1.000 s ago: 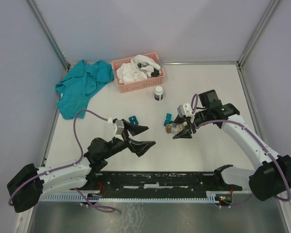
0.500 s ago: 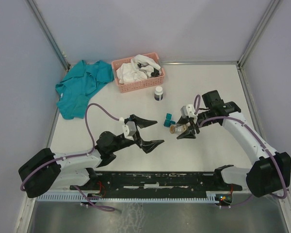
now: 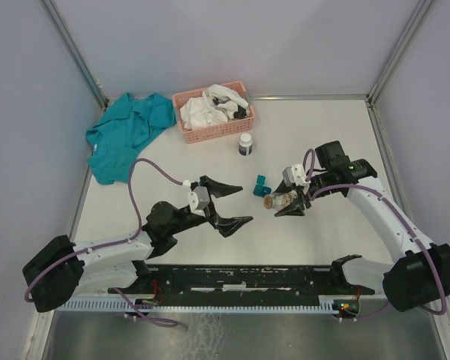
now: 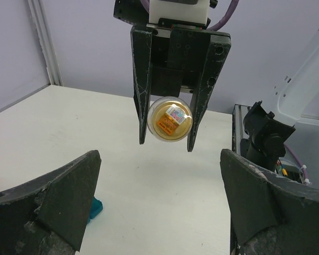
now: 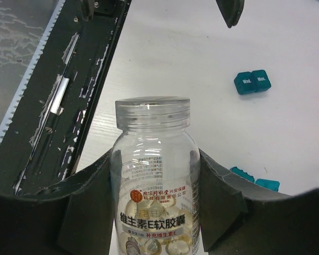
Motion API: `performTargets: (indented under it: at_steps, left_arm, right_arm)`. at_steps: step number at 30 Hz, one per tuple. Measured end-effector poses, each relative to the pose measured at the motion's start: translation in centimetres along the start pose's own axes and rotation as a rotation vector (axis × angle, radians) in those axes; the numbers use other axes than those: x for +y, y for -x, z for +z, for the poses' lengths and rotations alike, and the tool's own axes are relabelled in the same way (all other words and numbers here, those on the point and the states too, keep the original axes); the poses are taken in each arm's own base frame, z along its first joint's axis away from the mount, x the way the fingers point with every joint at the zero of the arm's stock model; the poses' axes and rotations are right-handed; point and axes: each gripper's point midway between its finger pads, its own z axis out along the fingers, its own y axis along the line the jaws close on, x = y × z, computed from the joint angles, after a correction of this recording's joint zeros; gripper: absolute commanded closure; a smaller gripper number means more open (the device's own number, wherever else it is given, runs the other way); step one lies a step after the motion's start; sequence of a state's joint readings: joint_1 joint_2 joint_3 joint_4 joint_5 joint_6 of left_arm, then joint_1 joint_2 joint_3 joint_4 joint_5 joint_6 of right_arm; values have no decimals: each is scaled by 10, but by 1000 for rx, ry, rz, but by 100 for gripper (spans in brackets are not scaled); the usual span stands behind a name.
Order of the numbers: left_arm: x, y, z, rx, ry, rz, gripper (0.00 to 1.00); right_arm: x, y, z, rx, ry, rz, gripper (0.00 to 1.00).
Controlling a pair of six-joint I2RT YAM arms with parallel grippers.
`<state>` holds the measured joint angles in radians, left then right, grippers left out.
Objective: Sort the pills into containers
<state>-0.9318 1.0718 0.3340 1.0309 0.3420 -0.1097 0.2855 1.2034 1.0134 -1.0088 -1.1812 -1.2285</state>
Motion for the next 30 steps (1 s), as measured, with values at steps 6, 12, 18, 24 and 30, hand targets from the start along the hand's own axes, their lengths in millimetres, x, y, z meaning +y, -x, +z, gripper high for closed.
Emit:
performTargets:
  at_steps: [6, 12, 18, 24, 30]
  left_arm:
    - [-3, -2, -13, -26, 7, 23, 1]
    - [-1, -10, -9, -6, -12, 117, 6]
    - [1, -17, 16, 27, -52, 187, 23]
    - [4, -16, 36, 48, -63, 206, 23]
    - [-3, -23, 41, 77, -89, 194, 24]
  right_arm:
    - [1, 2, 1, -14, 5, 2, 99]
    - [1, 2, 1, -13, 4, 2, 98]
    - [-1, 1, 0, -4, -1, -4, 97]
    - [-2, 0, 0, 0, -4, -2, 97]
    - [-3, -1, 0, 0, -5, 0, 97]
